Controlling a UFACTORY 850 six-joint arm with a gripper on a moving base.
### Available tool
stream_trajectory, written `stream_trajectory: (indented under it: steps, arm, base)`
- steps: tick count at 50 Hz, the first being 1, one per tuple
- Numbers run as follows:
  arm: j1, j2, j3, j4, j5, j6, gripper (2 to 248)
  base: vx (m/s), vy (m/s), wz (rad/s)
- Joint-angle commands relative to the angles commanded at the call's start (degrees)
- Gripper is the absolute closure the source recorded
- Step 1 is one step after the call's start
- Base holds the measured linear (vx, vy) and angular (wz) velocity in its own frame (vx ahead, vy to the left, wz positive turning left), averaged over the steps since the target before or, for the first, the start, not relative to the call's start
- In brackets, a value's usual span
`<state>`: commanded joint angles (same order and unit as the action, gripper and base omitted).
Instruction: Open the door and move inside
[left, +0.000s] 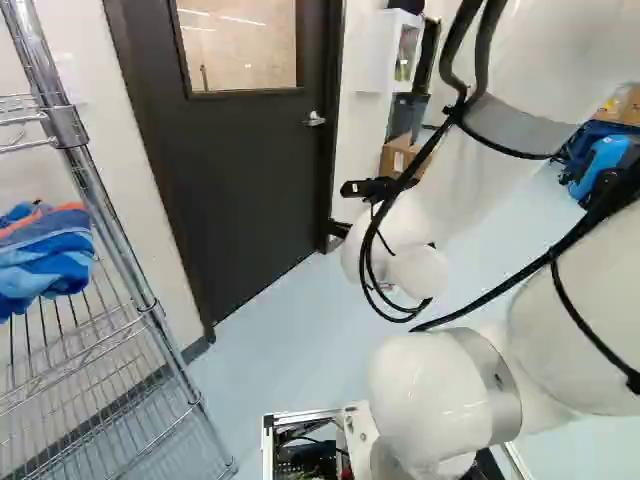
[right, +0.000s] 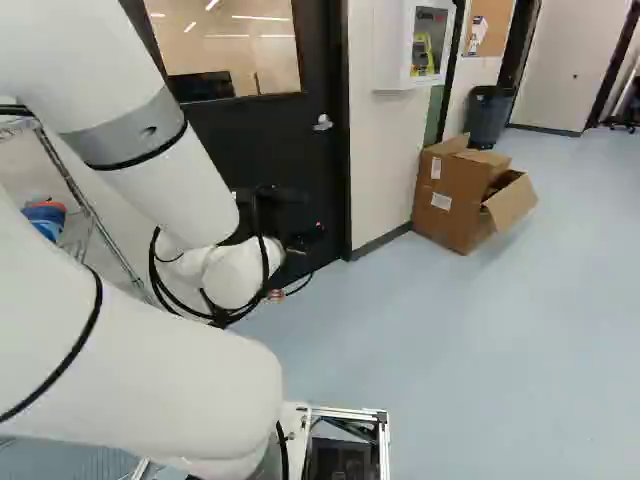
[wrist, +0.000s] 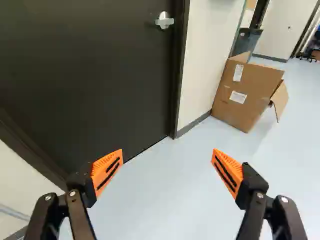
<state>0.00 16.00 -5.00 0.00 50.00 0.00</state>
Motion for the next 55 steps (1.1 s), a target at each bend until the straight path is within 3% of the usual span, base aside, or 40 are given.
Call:
stream_trajectory:
  steps: [20,55]
  arm:
    - [0.00,0.00,0.00,0.00,0.00,0.00,3]
    - [0.00,0.00,0.00,0.00,0.00,0.00,3]
  base:
    - [0.098,-0.004,0.003]
    - [0.178,-0.051,0.008]
